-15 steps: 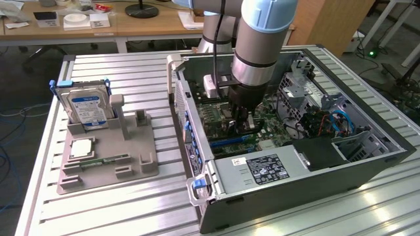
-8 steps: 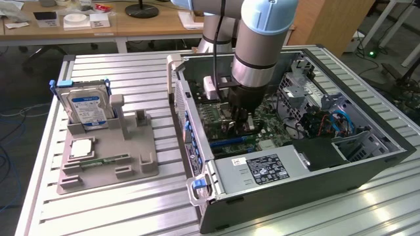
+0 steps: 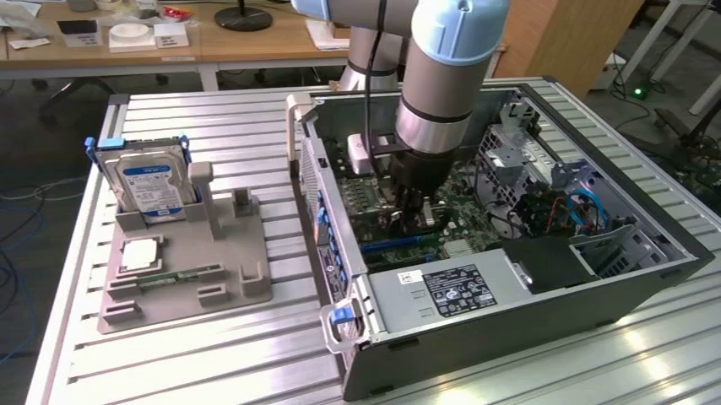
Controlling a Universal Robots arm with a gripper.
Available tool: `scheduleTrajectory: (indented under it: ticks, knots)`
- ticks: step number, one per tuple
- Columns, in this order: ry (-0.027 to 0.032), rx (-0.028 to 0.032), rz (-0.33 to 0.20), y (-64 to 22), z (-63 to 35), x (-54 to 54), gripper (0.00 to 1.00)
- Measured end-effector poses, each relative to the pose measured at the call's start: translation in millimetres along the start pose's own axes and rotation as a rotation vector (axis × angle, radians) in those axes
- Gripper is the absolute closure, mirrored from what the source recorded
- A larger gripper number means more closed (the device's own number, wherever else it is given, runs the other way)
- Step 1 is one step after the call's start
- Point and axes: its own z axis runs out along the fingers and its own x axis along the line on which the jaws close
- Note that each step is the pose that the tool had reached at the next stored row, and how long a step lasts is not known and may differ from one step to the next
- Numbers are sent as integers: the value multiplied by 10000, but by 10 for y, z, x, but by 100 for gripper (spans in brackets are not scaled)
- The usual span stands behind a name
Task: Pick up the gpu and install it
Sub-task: 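Insert the gpu into the slot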
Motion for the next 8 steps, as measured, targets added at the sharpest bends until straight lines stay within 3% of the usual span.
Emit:
scheduleTrajectory:
  ticks: [8]
  knots:
    - [-1,-10,-1,22,20,2,71]
